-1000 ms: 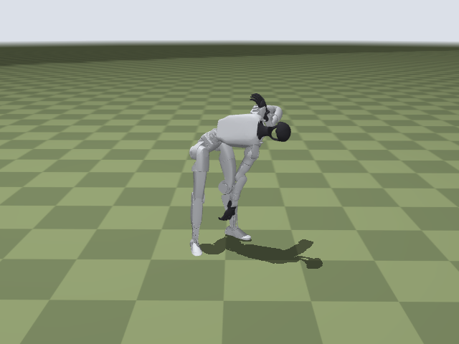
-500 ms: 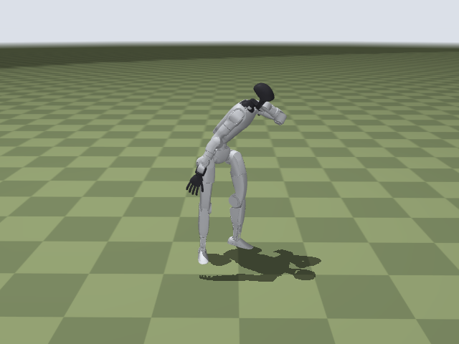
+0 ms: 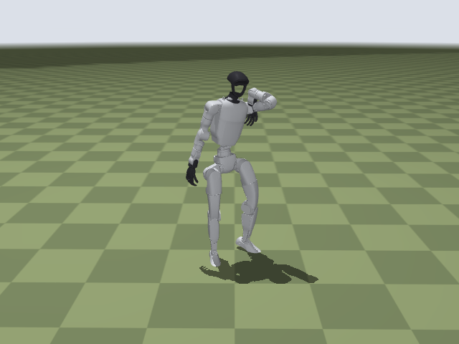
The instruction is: Upper body actions
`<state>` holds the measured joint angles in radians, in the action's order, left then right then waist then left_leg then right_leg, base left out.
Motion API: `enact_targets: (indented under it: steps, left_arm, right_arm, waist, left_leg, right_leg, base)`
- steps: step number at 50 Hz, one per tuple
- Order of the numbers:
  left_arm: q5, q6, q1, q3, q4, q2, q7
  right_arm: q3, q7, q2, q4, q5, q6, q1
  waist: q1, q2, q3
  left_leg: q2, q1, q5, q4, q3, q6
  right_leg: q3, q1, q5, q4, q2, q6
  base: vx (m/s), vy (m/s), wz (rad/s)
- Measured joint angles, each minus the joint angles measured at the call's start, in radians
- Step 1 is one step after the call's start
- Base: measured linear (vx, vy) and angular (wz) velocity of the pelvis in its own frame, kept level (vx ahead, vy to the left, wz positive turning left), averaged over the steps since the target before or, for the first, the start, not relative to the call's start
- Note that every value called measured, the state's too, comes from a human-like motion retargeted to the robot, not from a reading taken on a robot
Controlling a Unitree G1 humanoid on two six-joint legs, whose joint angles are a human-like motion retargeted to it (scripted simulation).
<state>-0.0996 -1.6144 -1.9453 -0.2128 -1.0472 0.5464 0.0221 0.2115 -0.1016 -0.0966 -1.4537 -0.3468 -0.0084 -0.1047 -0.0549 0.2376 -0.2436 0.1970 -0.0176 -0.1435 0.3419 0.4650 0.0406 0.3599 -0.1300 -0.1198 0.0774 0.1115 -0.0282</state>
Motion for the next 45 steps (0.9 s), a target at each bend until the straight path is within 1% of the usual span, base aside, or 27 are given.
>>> enact_targets:
  steps: [3, 5, 8, 10, 12, 15, 20, 23, 25, 30, 34, 39, 40, 43, 45]
  left_arm:
    - [0.020, 0.000, 0.001, 0.043, 0.000, -0.050, -0.015]
    - [0.051, 0.000, 0.003, 0.084, 0.000, -0.096, -0.041]
    - [0.111, 0.000, 0.018, 0.155, 0.000, -0.156, -0.093]
    - [0.141, 0.000, 0.037, 0.183, 0.000, -0.187, -0.118]
    - [0.147, 0.000, 0.048, 0.202, 0.000, -0.192, -0.121]
    - [0.140, 0.000, 0.058, 0.211, 0.000, -0.192, -0.113]
    - [0.116, 0.000, 0.071, 0.211, 0.000, -0.170, -0.087]
    - [0.091, 0.000, 0.078, 0.212, 0.000, -0.155, -0.059]
    - [0.061, 0.000, 0.078, 0.215, 0.000, -0.135, -0.025]
    - [0.036, 0.000, 0.076, 0.204, 0.000, -0.118, 0.007]
    - [0.032, 0.000, 0.084, 0.195, 0.000, -0.117, 0.016]
    - [0.010, 0.000, 0.094, 0.185, 0.000, -0.120, 0.050]
    - [0.005, 0.000, 0.096, 0.184, 0.000, -0.122, 0.057]
    - [-0.002, 0.000, 0.104, 0.176, 0.000, -0.125, 0.071]
    - [0.000, 0.000, 0.108, 0.171, 0.000, -0.123, 0.075]
  right_arm:
    - [-0.043, -0.018, 0.027, -0.030, 0.006, 0.021, -0.001]
    - [-0.091, -0.027, 0.041, -0.048, -0.005, 0.043, 0.009]
    - [-0.174, -0.035, 0.057, -0.048, -0.064, 0.068, 0.038]
    - [-0.209, -0.039, 0.076, -0.032, -0.114, 0.070, 0.036]
    - [-0.233, -0.038, 0.081, -0.003, -0.157, 0.059, 0.046]
    - [-0.247, -0.036, 0.086, 0.028, -0.191, 0.043, 0.047]
    - [-0.217, -0.034, 0.083, 0.078, -0.213, 0.018, 0.040]
    - [-0.168, -0.046, 0.080, 0.086, -0.184, 0.016, 0.018]
    - [-0.130, -0.062, 0.072, 0.089, -0.137, 0.018, 0.015]
    - [-0.085, -0.087, 0.057, 0.078, -0.043, 0.028, 0.008]
    - [-0.094, -0.093, 0.047, 0.080, -0.011, 0.029, 0.019]
    - [-0.171, -0.101, 0.039, 0.097, -0.033, 0.016, 0.047]
    - [-0.190, -0.102, 0.040, 0.100, -0.047, 0.011, 0.052]
    - [-0.252, -0.082, 0.038, 0.108, -0.111, -0.002, 0.059]
    - [-0.291, -0.061, 0.033, 0.108, -0.161, -0.008, 0.058]
  waist:
    - [0.013, -0.007, 0.013]
    - [0.019, -0.008, 0.023]
    - [0.003, -0.011, 0.040]
    - [-0.004, -0.026, 0.074]
    - [-0.005, -0.043, 0.086]
    - [-0.007, -0.056, 0.119]
    - [0.017, -0.086, 0.166]
    - [0.024, -0.094, 0.196]
    - [0.026, -0.101, 0.203]
    - [0.001, -0.113, 0.223]
    - [-0.016, -0.127, 0.214]
    - [-0.029, -0.148, 0.169]
    - [-0.031, -0.152, 0.161]
    - [-0.042, -0.161, 0.149]
    - [-0.045, -0.156, 0.146]
  left_leg:
    - [-0.002, -0.008, 0.010, -0.003, 0.041, -0.005]
    - [0.000, -0.013, 0.037, -0.005, 0.088, -0.024]
    - [-0.017, -0.022, 0.085, 0.001, 0.058, -0.104]
    - [-0.044, -0.043, 0.115, -0.022, 0.000, -0.133]
    - [-0.057, -0.048, 0.130, -0.034, -0.028, -0.128]
    - [-0.065, -0.064, 0.159, -0.071, -0.028, -0.124]
    - [-0.072, -0.086, 0.212, -0.134, -0.015, -0.129]
    - [-0.092, -0.093, 0.242, -0.166, -0.017, -0.119]
    - [-0.112, -0.089, 0.264, -0.180, -0.023, -0.104]
    - [-0.154, -0.092, 0.303, -0.215, -0.039, -0.069]
    - [-0.166, -0.086, 0.300, -0.237, -0.028, -0.047]
    - [-0.163, -0.071, 0.290, -0.254, -0.023, -0.023]
    - [-0.158, -0.068, 0.288, -0.256, -0.020, -0.020]
    - [-0.141, -0.060, 0.283, -0.262, -0.008, -0.016]
    - [-0.148, -0.053, 0.282, -0.262, -0.004, -0.012]
  right_leg:
    - [0.012, -0.006, -0.008, 0.004, -0.002, -0.008]
    - [0.015, -0.008, -0.013, 0.008, 0.006, -0.011]
    - [-0.011, -0.003, -0.018, 0.018, 0.013, -0.013]
    - [-0.007, -0.004, -0.030, 0.025, -0.010, -0.015]
    - [-0.008, -0.002, -0.035, 0.030, -0.019, -0.015]
    - [-0.001, -0.007, -0.044, 0.034, -0.033, -0.010]
    - [0.012, -0.010, -0.054, 0.037, -0.045, 0.010]
    - [0.025, -0.014, -0.054, 0.032, -0.037, 0.022]
    - [0.037, -0.008, -0.050, 0.035, -0.024, 0.029]
    - [0.049, 0.008, -0.029, 0.047, -0.002, 0.047]
    - [0.069, 0.031, 0.005, 0.065, 0.019, 0.056]
    - [0.094, 0.079, 0.058, 0.126, 0.033, 0.054]
    - [0.096, 0.088, 0.059, 0.141, 0.030, 0.053]
    - [0.104, 0.105, 0.015, 0.183, 0.002, 0.031]
    - [0.052, 0.110, -0.012, 0.199, -0.032, 0.039]
  base:
    - [0.04, 0.00, 0.13]
    - [0.00, 0.00, 0.00]
    - [0.06, 0.10, -0.25]
    - [0.07, 0.15, 0.05]
    - [0.10, 0.15, 0.14]
    - [0.14, 0.17, 0.19]
    - [0.14, 0.23, 0.27]
    - [0.18, 0.26, 0.31]
    - [0.17, 0.26, 0.30]
    - [0.16, 0.33, 0.08]
    - [0.03, 0.26, -0.01]
    - [-0.05, 0.16, -0.09]
    - [-0.06, 0.12, -0.22]
    - [-0.03, 0.09, -0.24]
    - [0.00, 0.00, 0.00]
